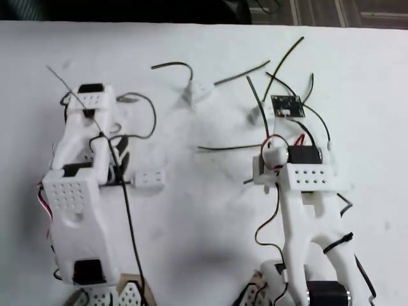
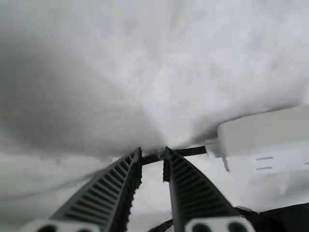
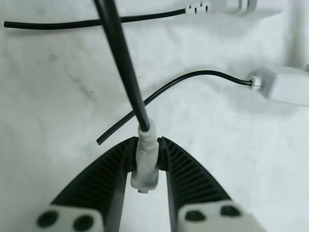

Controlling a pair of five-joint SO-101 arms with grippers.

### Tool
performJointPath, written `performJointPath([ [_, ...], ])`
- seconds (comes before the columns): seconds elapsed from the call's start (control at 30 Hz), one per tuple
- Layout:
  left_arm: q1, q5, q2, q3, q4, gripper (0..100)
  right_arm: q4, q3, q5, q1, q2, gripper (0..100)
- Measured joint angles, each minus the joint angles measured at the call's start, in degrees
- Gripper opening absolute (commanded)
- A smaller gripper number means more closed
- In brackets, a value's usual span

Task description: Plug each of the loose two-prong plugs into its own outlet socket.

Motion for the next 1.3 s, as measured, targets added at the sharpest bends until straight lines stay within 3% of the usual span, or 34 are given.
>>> performJointPath([
  [0.4,0.09,-0.62,-0.70,2.99,0.00,10,0.00,0.00,0.00,0.00,0.00,1.8],
  [0.7,0.79,-2.20,-11.60,13.80,-1.93,15,0.00,0.00,0.00,-1.76,0.00,1.8],
  [0.93,9.14,-2.11,-13.98,21.63,-9.32,16,0.00,0.00,0.00,-2.02,0.00,1.8],
  [1.3,18.46,4.75,-14.86,19.43,-12.75,16,0.00,0.26,0.00,-2.11,0.00,1.8],
])
